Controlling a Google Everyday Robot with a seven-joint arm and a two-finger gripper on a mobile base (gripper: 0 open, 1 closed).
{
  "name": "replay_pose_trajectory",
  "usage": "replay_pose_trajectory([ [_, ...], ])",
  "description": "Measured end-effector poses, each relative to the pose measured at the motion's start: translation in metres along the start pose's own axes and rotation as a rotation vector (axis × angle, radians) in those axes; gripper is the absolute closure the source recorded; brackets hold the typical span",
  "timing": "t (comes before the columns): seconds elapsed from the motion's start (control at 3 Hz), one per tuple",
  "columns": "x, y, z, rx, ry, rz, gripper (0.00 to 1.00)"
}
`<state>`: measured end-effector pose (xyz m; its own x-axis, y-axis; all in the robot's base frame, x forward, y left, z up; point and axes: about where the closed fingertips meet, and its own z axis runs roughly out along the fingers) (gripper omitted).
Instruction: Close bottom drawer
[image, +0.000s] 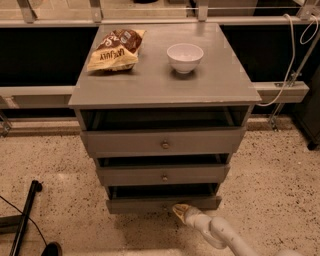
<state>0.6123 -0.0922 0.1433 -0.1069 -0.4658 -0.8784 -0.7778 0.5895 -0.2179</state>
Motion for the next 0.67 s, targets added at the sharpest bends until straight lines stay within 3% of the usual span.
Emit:
replay_pose_trajectory([
  [0.33,-0.0016,-0.0291,0.0055,0.064,-0.020,0.001,1.00],
  [0.67,-0.0021,-0.0340,0.0100,0.061,-0.020,-0.004,1.00],
])
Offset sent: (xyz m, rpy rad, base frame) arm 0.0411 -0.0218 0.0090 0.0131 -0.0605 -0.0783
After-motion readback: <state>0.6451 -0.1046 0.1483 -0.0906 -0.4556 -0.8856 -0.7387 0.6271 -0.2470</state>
